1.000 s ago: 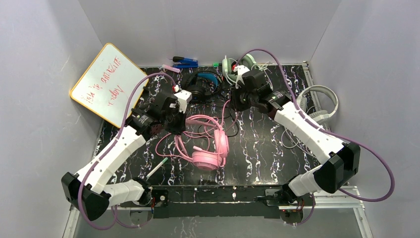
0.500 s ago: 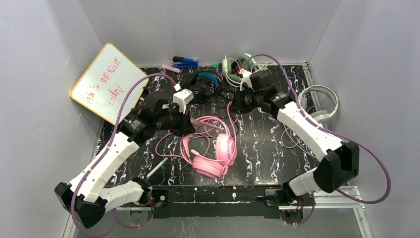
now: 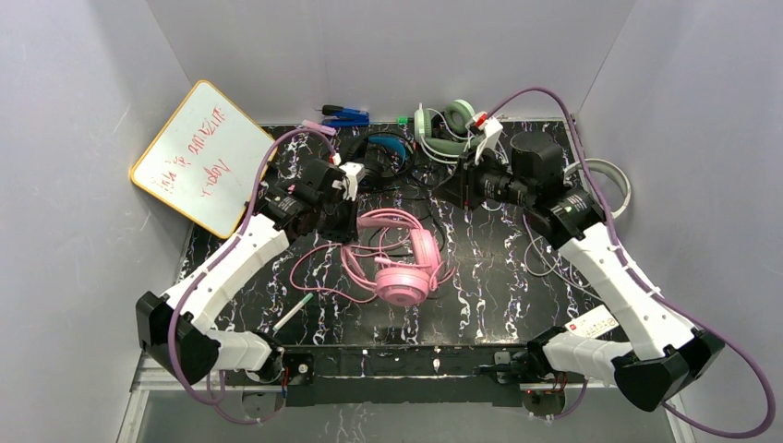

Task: Wrap the headphones
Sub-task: Untie the headphones cable from the headphones.

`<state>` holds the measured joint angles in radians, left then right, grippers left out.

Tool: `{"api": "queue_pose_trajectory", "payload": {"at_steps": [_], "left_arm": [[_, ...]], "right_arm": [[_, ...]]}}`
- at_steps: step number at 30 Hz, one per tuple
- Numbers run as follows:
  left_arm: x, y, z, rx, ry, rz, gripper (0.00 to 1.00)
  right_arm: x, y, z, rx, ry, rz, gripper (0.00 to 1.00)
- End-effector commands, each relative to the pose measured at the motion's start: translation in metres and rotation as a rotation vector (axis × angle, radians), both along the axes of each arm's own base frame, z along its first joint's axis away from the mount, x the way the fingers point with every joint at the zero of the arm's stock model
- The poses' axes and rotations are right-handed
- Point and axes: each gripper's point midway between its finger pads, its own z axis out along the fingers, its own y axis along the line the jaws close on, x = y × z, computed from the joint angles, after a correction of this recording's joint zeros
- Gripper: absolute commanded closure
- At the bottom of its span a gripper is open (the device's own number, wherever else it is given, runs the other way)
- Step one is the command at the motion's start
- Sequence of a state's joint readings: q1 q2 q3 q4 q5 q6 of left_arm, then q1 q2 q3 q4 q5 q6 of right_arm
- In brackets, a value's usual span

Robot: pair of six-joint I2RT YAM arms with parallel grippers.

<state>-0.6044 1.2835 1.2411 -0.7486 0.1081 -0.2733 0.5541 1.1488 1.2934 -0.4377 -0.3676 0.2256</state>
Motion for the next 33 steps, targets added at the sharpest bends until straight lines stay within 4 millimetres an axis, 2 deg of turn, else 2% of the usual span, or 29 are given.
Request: {"api": "queue_pose_trajectory", "payload": {"at_steps": [1,3,6,11,13,15,19,20,22,25,26,30,33], "left_arm": [[0.007,-0.011,0.024,-0.079,-0.025,0.043,1.00],[0.010,-0.009,0.030,-0.080,-0.049,0.057,1.00],[0.015,0.000,0.048,-0.075,-0.124,0.094,1.00],[0.015,0.031,0.091,-0.056,-0.277,0.183,1.00],[0.012,0.049,0.108,-0.045,-0.330,0.252,1.00],[0.008,0.061,0.124,-0.058,-0.373,0.300,1.00],[-0.003,0.067,0.163,-0.155,-0.440,0.331,1.00],[-0.005,0.068,0.174,-0.177,-0.456,0.335,1.00],[-0.011,0.069,0.206,-0.240,-0.505,0.334,1.00],[-0.017,0.067,0.248,-0.343,-0.566,0.335,1.00],[-0.019,0.067,0.262,-0.382,-0.589,0.338,1.00],[-0.022,0.067,0.305,-0.516,-0.658,0.364,1.00],[-0.020,0.068,0.319,-0.560,-0.674,0.399,1.00]], "right_arm": [[-0.029,0.010,0.040,0.092,-0.139,0.158,0.77],[-0.024,0.004,0.039,0.083,-0.160,0.108,0.68],[-0.003,-0.010,0.021,0.027,-0.143,-0.040,0.52],[0.024,-0.040,-0.039,-0.033,0.006,-0.332,0.49],[0.025,-0.049,-0.065,-0.030,0.079,-0.414,0.49],[0.020,-0.048,-0.086,-0.016,0.121,-0.416,0.48],[0.010,-0.044,-0.106,0.036,0.135,-0.389,0.38],[0.007,-0.041,-0.105,0.052,0.124,-0.363,0.37],[-0.001,-0.030,-0.090,0.111,0.077,-0.274,0.29],[-0.017,-0.013,-0.068,0.193,0.006,-0.125,0.06],[-0.022,-0.008,-0.062,0.218,-0.010,-0.075,0.02],[-0.050,0.012,-0.048,0.288,-0.034,0.141,0.01],[-0.069,0.021,-0.043,0.342,-0.048,0.281,0.02]]}}
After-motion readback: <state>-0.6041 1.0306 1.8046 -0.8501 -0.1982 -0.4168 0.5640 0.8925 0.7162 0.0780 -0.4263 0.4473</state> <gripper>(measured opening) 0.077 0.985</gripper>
